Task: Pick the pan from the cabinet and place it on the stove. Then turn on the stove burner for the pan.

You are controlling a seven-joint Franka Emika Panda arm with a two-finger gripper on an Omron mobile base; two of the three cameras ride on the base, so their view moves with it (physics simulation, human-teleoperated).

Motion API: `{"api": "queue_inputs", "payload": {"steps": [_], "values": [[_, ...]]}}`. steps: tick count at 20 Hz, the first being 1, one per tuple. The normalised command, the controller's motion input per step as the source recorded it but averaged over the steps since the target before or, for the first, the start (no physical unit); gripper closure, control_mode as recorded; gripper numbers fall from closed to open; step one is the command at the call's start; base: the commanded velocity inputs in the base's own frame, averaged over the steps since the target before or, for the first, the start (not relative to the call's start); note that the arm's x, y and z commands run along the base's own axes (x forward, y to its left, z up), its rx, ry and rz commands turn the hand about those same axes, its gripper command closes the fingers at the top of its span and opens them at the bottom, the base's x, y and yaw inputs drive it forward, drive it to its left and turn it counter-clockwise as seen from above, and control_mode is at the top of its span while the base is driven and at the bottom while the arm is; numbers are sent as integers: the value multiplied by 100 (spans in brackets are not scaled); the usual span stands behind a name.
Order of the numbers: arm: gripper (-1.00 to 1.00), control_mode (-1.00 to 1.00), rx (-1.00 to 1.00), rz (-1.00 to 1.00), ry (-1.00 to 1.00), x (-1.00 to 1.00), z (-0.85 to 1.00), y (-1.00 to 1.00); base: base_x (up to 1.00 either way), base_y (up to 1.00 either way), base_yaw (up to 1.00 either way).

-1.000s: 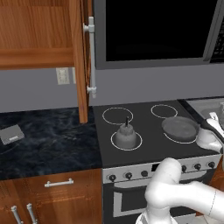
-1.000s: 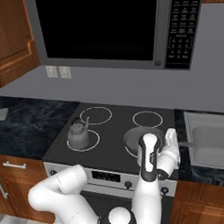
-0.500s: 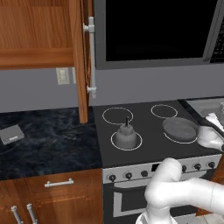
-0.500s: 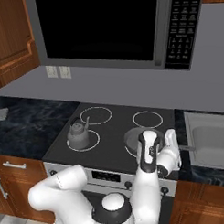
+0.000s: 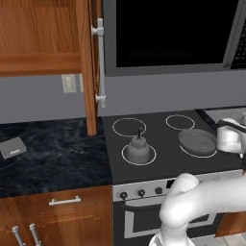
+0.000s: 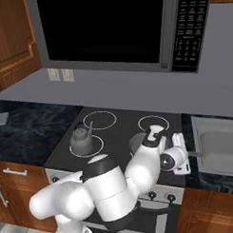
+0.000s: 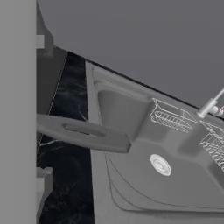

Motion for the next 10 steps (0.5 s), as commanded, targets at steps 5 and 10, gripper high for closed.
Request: {"api": "queue_inputs", "payload": {"steps": [5, 10], "values": [[-100, -100, 5, -2, 0, -55, 0, -4, 0, 0, 0], [-100, -100, 9, -1, 0, -79, 0, 0, 0, 0, 0]]}}
